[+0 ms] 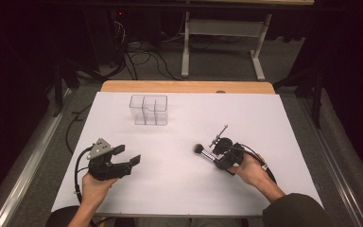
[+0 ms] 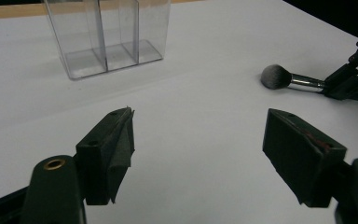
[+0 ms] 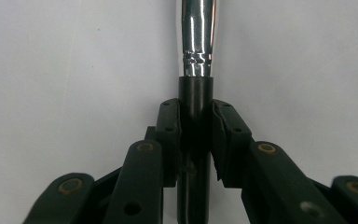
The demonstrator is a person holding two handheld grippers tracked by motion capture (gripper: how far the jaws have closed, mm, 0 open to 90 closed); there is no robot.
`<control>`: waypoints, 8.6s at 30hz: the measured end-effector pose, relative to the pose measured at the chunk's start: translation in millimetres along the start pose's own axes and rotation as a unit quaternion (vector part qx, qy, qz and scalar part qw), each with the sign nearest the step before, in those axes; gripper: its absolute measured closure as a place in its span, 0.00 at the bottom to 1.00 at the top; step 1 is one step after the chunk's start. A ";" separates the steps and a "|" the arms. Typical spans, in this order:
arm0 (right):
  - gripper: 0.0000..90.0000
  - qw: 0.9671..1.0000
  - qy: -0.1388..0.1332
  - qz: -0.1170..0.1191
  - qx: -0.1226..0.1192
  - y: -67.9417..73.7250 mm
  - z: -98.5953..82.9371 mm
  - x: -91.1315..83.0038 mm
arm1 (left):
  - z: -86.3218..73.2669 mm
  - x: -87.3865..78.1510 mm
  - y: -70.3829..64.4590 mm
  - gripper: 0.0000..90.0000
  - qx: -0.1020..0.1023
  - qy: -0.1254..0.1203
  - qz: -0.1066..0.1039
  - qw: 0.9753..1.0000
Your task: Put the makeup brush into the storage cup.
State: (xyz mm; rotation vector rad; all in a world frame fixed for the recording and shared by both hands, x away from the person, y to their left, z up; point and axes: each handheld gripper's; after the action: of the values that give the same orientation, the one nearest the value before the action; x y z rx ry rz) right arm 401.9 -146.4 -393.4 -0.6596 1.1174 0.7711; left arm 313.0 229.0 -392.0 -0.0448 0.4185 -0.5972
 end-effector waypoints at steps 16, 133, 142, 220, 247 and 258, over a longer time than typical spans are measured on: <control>0.85 0.999 -0.041 0.012 0.021 -2.1 -8.3 -5.7 | -0.3 0.8 -0.3 0.28 -0.001 0.001 -0.002 1.000; 0.85 0.953 -0.279 0.087 0.078 27.1 -24.8 -40.6 | 38.5 67.0 -87.2 0.29 0.046 0.028 -0.132 0.990; 0.85 0.956 -0.275 0.083 0.053 36.2 -19.0 -37.3 | 33.9 73.4 -86.6 0.29 0.039 0.025 -0.122 0.991; 0.85 0.953 -0.285 0.104 0.002 72.8 4.6 -27.2 | 29.4 77.1 -92.4 0.67 -0.010 0.017 -0.171 0.985; 0.71 0.950 -0.282 0.134 -0.008 72.8 4.2 -23.7 | 36.0 73.4 -102.2 0.78 0.019 0.028 -0.219 0.975; 0.49 0.946 -0.294 0.139 0.001 66.8 -5.8 -29.2 | 37.9 70.9 -95.7 0.78 0.013 0.025 -0.213 0.977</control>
State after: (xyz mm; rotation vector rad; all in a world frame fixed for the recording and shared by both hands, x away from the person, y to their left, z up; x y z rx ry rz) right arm 337.5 -118.6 -372.9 -0.2360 0.6620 1.1189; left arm 329.5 107.4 -368.1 -0.0950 0.4530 -1.0278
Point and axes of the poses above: each handheld gripper's, and its own axes: x roughly forward along the jaws, z roughly out of its top, y roughly to its left, and after that the axes turned 6 degrees about -y, right-handed
